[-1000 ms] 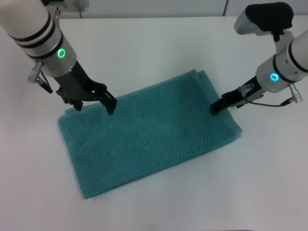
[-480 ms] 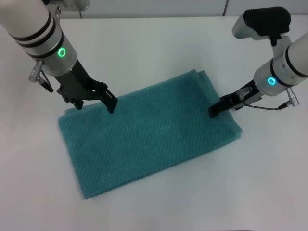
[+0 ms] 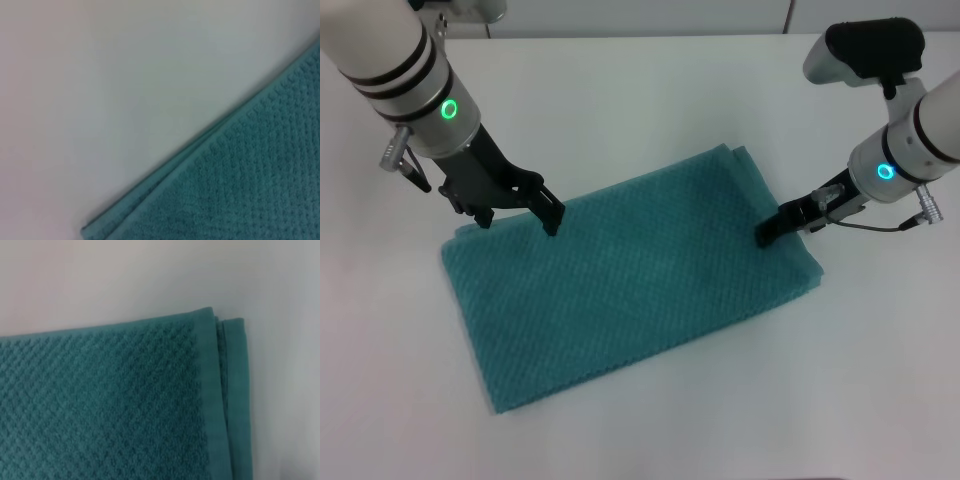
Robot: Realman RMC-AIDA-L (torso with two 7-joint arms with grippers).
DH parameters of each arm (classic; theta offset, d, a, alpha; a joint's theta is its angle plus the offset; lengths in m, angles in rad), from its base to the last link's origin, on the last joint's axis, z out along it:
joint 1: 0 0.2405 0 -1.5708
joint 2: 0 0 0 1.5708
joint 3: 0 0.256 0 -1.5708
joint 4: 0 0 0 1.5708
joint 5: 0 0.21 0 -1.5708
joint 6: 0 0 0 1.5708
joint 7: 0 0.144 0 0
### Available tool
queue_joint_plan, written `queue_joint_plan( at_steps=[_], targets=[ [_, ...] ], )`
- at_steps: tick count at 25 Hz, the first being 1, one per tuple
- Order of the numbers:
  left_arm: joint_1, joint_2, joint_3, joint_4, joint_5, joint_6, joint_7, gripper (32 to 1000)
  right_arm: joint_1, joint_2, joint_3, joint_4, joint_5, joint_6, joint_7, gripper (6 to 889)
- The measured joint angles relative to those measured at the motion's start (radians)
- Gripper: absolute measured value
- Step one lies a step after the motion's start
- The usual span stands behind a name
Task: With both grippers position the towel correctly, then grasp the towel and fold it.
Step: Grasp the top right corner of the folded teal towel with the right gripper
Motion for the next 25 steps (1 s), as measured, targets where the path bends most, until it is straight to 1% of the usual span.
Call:
queue_joint_plan(
  at_steps=[3, 9, 25],
  targets=[
    [0.0, -0.0004, 0.0, 0.0, 0.0, 0.0, 0.0, 908, 0.0, 0.0, -0.001, 0.0, 0.0, 0.0, 0.0, 831],
    [-0.001, -0.0009, 0.0, 0.0, 0.0, 0.0, 0.0, 908, -0.002, 0.0, -0.023, 0.002, 0.002, 0.001, 0.0, 830],
    [-0.002, -0.0009, 0.0, 0.0, -0.002, 0.0, 0.001, 909, -0.003, 0.002, -0.024, 0.002, 0.006, -0.003, 0.001, 826]
  ],
)
